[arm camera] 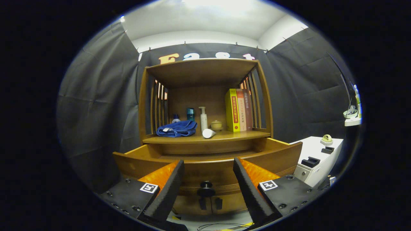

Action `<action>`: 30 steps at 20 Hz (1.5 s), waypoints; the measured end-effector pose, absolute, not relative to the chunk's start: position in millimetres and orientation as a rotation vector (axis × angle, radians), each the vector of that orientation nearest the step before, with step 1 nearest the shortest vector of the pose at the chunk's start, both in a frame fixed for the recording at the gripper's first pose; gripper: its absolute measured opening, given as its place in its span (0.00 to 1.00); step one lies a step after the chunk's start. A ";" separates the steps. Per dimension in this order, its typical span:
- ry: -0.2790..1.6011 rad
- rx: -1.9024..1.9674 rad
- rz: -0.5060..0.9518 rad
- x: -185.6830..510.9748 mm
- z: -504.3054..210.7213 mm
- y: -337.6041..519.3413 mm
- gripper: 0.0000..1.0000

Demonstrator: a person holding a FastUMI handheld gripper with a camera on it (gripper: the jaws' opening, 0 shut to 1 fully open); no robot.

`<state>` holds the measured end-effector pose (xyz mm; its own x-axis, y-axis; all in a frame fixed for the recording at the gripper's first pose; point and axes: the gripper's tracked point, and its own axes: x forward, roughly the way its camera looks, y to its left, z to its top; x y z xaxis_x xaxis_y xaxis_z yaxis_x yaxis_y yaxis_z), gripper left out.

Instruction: Pull open the drawer, take out the items inside it, and place them on the countertop above the cabinet.

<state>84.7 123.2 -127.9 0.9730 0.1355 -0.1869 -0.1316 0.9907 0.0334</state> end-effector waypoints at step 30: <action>0.325 -0.042 0.137 116.9 -197.9 125.7 0.99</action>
<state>116.9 125.7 -197.9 0.9386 0.1278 -0.3206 -0.1411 0.9898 -0.0186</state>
